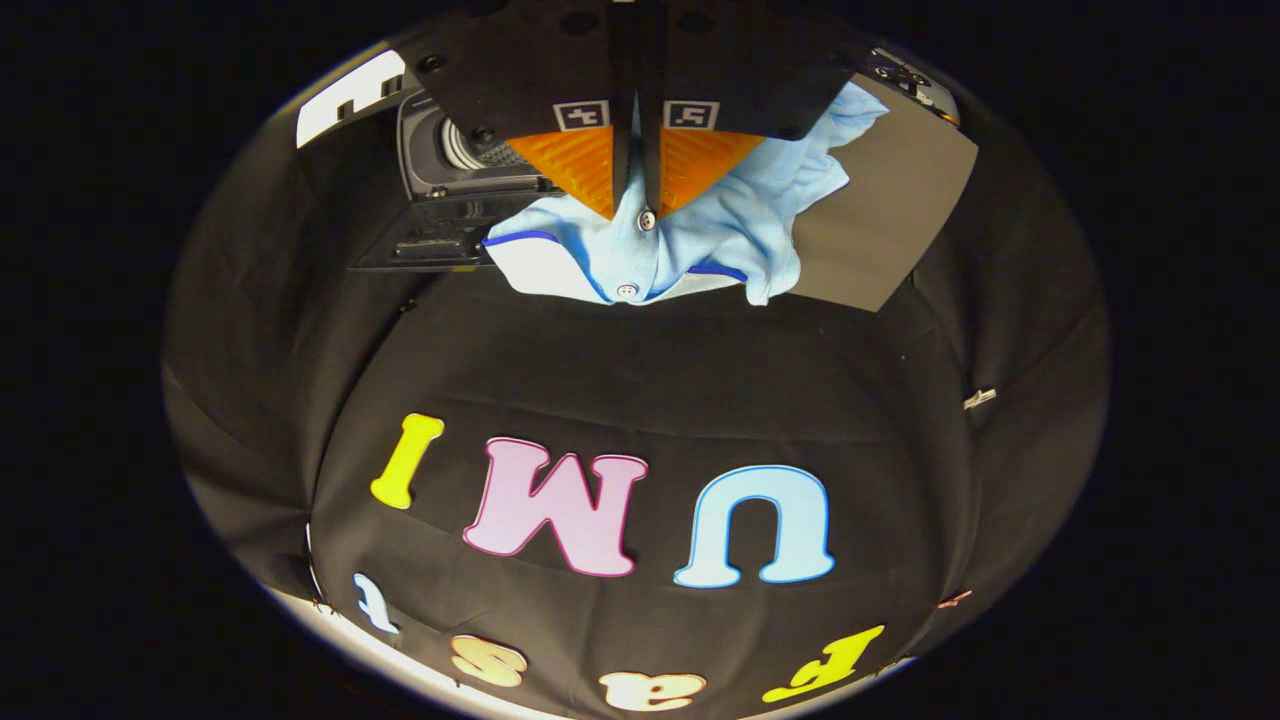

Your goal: Put the clothes into the washing machine and then close the washing machine lid.

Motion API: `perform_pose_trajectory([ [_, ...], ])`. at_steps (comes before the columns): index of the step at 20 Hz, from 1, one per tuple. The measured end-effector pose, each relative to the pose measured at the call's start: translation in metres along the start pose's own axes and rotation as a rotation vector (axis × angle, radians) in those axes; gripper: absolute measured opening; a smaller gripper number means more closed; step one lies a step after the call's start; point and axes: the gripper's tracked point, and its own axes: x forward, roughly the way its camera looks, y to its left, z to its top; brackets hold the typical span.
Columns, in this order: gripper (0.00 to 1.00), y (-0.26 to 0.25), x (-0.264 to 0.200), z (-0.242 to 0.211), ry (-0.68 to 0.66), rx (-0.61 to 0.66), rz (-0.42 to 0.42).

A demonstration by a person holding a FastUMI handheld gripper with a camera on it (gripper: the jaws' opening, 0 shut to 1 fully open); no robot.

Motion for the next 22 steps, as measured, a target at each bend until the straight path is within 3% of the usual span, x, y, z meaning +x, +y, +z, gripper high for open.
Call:
perform_pose_trajectory([
  [9, 0.05, -0.129, 0.013, 0.005, -0.008, -0.032, -0.082],
  [13, 0.05, -0.176, 0.026, -0.011, 0.011, -0.02, -0.091],
  [22, 0.05, -0.265, 0.057, -0.045, 0.075, -0.008, -0.206],
])
